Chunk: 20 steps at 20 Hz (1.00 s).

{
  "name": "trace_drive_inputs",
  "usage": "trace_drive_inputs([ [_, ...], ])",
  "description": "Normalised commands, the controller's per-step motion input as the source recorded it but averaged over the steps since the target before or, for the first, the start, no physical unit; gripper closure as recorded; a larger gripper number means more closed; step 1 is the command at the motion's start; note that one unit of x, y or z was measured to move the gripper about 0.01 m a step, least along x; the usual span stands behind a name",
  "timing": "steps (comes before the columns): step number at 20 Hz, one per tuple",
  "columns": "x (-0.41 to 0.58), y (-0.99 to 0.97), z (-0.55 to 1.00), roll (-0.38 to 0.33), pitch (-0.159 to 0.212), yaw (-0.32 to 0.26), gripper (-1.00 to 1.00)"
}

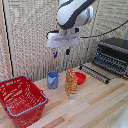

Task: Observe the blue drinking vessel close to you. Point your gripping mechanism towards the blue drinking vessel. Softly grip the blue drinking vessel using your gripping mechanism. Move your gripping mechanism and the blue drinking vessel above the receptacle. Let go of the blue drinking vessel into the receptacle.

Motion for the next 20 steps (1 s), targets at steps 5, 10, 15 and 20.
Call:
trace_drive_inputs([
  [5, 0.746, -0.26, -0.20, 0.039, 0.054, 0.002, -1.00],
  [10, 0.762, -0.26, -0.37, 0.030, 0.106, 0.008, -1.00],
  [15, 0.552, -0.14, -0.36, -0.010, 0.182, 0.016, -1.00],
  [20, 0.371, -0.03, -0.39, -0.083, 0.193, 0.049, -1.00],
])
